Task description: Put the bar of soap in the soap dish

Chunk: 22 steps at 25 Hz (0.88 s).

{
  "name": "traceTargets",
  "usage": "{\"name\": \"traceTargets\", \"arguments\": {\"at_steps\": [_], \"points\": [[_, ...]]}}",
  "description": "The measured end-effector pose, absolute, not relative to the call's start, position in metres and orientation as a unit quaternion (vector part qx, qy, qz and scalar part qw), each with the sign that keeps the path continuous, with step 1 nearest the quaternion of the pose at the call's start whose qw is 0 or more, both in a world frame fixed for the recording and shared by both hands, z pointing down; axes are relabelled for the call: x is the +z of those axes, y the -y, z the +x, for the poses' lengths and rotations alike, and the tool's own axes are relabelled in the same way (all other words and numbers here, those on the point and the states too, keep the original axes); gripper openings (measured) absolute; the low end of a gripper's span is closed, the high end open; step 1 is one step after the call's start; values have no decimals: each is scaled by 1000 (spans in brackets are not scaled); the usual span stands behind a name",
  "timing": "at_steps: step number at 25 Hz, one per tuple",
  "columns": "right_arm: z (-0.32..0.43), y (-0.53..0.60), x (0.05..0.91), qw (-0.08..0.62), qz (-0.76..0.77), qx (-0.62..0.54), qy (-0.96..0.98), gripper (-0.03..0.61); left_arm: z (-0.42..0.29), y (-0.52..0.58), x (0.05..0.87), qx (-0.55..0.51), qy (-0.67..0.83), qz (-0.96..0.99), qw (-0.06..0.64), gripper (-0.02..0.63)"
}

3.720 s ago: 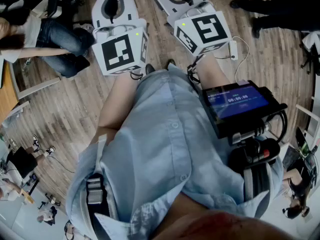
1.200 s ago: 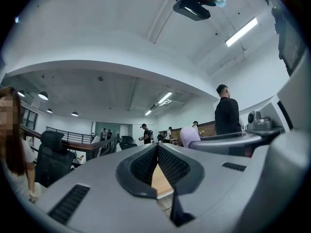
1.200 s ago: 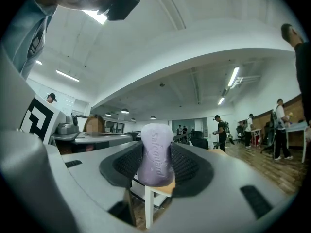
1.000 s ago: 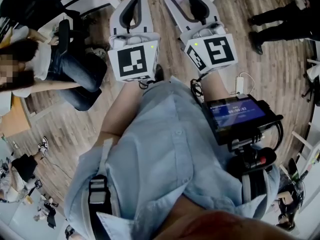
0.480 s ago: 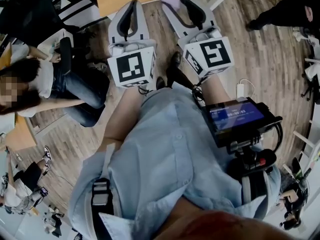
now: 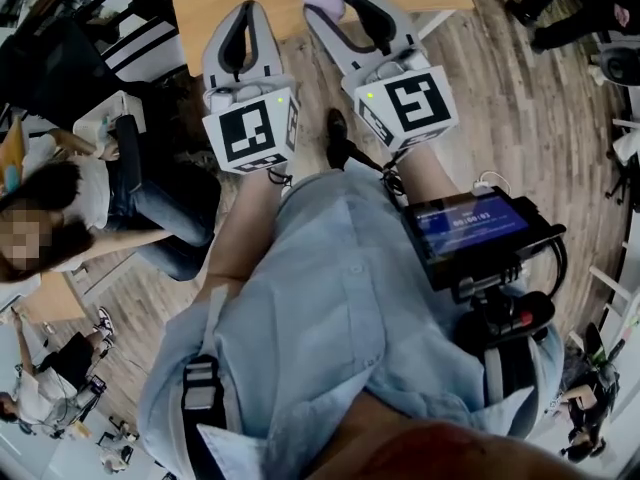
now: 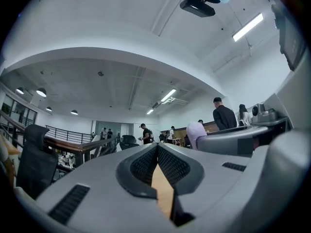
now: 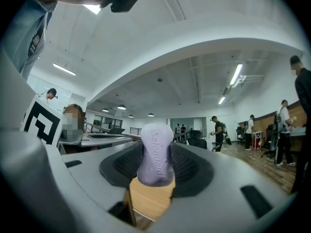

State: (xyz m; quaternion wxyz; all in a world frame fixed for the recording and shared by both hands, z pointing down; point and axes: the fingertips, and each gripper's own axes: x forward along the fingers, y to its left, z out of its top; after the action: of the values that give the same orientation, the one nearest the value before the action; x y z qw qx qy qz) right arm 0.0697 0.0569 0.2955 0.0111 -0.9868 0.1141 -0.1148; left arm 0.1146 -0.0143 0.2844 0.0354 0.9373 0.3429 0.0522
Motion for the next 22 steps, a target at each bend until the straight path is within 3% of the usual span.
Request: {"name": "traceTargets", "arguments": {"at_steps": [22], "points": [[75, -59, 287, 21, -989, -92, -117, 186, 109, 20, 267, 33, -337, 941, 23, 9]]}}
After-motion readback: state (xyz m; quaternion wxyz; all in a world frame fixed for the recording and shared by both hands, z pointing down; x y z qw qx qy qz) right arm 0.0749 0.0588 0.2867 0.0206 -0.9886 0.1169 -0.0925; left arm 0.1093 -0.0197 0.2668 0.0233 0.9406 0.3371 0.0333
